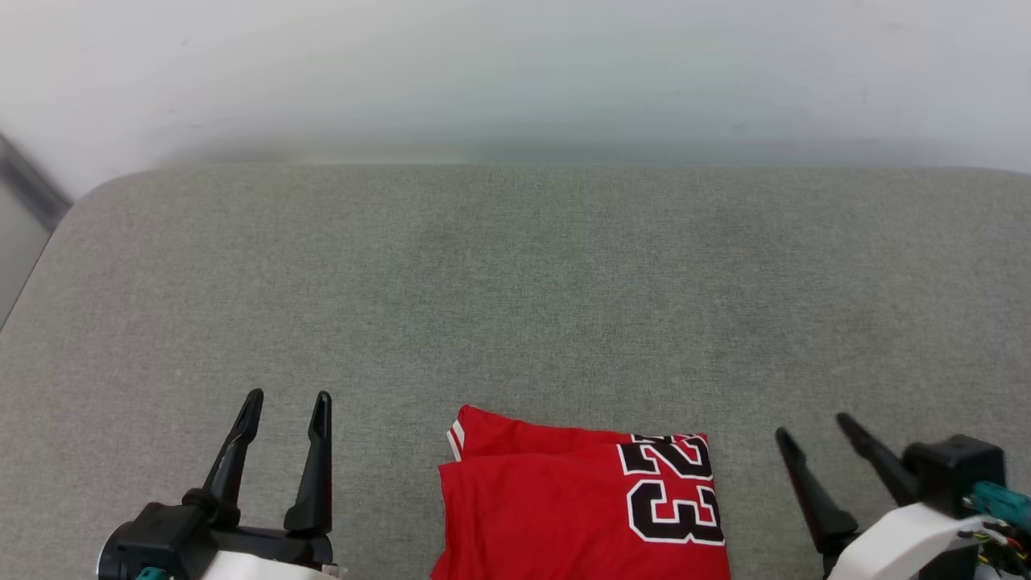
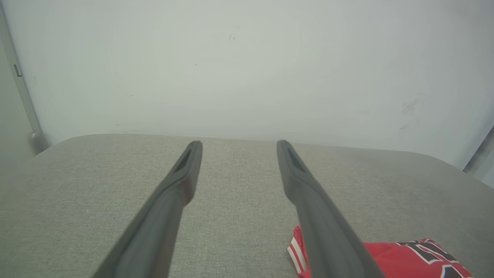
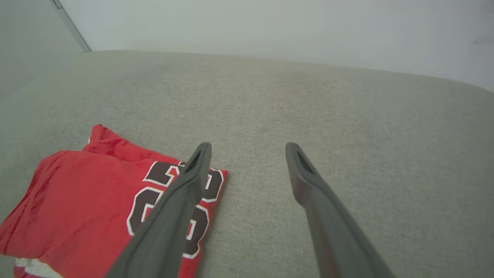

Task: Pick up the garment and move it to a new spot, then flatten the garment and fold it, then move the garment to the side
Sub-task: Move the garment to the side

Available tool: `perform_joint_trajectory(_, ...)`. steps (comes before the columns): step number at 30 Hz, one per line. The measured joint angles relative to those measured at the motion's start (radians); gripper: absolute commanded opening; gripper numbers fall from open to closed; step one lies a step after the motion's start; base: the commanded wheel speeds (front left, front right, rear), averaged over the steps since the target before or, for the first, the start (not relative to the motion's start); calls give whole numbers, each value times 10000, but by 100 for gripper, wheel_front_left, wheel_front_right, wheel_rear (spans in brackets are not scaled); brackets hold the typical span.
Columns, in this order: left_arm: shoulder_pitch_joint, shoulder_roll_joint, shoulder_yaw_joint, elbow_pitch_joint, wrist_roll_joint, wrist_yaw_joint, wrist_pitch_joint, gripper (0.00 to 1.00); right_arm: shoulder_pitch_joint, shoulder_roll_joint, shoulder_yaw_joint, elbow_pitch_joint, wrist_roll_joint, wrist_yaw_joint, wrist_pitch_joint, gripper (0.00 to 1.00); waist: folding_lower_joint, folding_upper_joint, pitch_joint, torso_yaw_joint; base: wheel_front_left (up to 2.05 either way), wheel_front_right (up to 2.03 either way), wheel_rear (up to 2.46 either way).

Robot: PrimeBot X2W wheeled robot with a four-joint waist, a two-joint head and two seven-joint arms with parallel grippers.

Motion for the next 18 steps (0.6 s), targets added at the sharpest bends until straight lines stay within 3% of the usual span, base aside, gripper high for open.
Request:
perform_joint_trajectory(1,0,0,0,0,0,0,0,100,0,0,0,0,0,0,0,100,0,0,0,0,0,0,0)
perform_joint_trajectory(5,-72,33,-48,4,-23,0,0,100,-4,-462,359,-529,571,0,2617,100,0,0,143,48,0,0,0)
perform_joint_trajectory(10,-260,82,-79,15,-67,0,0,100,-23,-174,314,-1064,1256,-2,5672,100,1,0,318,168,0,0,0)
perform_joint_trajectory(18,-512,142,-343,165,-96,0,0,100,-478,897,119,-604,848,0,7754,100,0,0,676,592,0,0,0)
